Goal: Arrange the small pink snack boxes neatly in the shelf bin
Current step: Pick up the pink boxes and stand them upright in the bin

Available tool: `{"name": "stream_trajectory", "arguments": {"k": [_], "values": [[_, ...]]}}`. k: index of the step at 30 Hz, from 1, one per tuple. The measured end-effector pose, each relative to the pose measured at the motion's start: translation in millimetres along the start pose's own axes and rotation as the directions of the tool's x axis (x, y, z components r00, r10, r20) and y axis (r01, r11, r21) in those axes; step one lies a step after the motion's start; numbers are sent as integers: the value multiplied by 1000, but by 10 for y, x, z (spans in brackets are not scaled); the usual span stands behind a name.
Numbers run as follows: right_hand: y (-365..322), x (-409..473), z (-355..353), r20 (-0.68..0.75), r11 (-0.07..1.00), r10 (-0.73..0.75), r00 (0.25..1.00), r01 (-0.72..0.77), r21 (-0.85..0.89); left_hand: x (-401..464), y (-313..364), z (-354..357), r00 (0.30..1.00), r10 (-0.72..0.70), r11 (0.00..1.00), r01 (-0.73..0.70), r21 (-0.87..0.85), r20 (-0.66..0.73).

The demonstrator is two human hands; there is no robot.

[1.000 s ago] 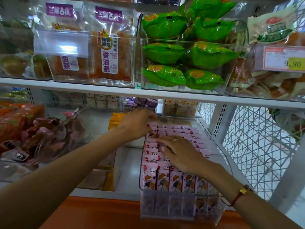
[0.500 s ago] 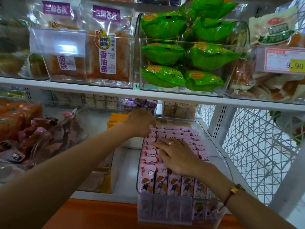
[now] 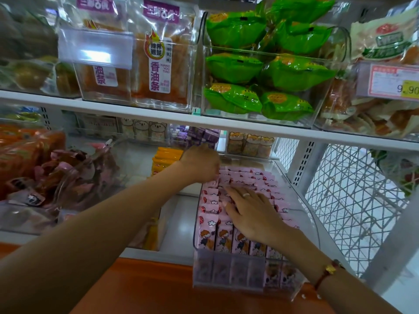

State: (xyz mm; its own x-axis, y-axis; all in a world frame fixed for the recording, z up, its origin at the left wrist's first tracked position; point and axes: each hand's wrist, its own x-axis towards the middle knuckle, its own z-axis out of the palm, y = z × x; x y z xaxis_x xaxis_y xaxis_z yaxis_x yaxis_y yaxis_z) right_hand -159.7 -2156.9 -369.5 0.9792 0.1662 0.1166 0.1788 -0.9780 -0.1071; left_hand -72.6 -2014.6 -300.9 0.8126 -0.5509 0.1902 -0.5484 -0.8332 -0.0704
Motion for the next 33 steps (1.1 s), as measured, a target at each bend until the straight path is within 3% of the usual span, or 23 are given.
{"name": "stream_trajectory", "arguments": {"k": [2, 4, 9, 13, 16, 18, 19, 21, 24, 26, 29, 33], "values": [[23, 0, 12, 15, 1000, -6, 1000, 6, -19, -108, -59, 0, 991, -72, 968, 42, -245, -114], [27, 5, 11, 12, 1000, -2, 1000, 2, -16, -252, -94, 14, 960, -182, 875, 61, -480, -211], [-1, -7, -66, 51, 999, 11, 999, -13, 37, -675, 1, 55, 830, -397, 607, -82, -790, -391], [-135, -104, -241, -121, 958, 68, 990, -31, 284, -987, 103, -82, 723, -506, 464, -232, -855, -471], [-303, -315, -381, -260, 760, 85, 962, 106, 641, -1198, 213, -130, 706, -522, 403, -290, -868, -479], [-426, -472, -452, -265, 618, 49, 963, 179, 765, -1307, 290, -113, 706, -522, 382, -309, -871, -479], [-477, -534, -458, -268, 598, 20, 963, 203, 775, -1347, 323, -98, 711, -518, 367, -318, -874, -476], [-540, -607, -434, -310, 655, -19, 950, 247, 714, -1400, 371, -64, 738, -499, 329, -324, -887, -454], [-533, -632, -386, -351, 673, 30, 936, 241, 700, -1432, 395, -27, 792, -466, 247, -311, -918, -394], [-458, -622, -364, -275, 530, 145, 950, 160, 833, -1424, 386, 1, 801, -462, 240, -301, -923, -381], [-335, -597, -326, -56, 203, 269, 962, 0, 979, -1426, 405, 55, 836, -410, 297, -257, -920, -365], [-335, -610, -322, -23, 154, 301, 953, -25, 988, -1455, 481, 136, 890, -270, 474, -210, -855, -368]]}}
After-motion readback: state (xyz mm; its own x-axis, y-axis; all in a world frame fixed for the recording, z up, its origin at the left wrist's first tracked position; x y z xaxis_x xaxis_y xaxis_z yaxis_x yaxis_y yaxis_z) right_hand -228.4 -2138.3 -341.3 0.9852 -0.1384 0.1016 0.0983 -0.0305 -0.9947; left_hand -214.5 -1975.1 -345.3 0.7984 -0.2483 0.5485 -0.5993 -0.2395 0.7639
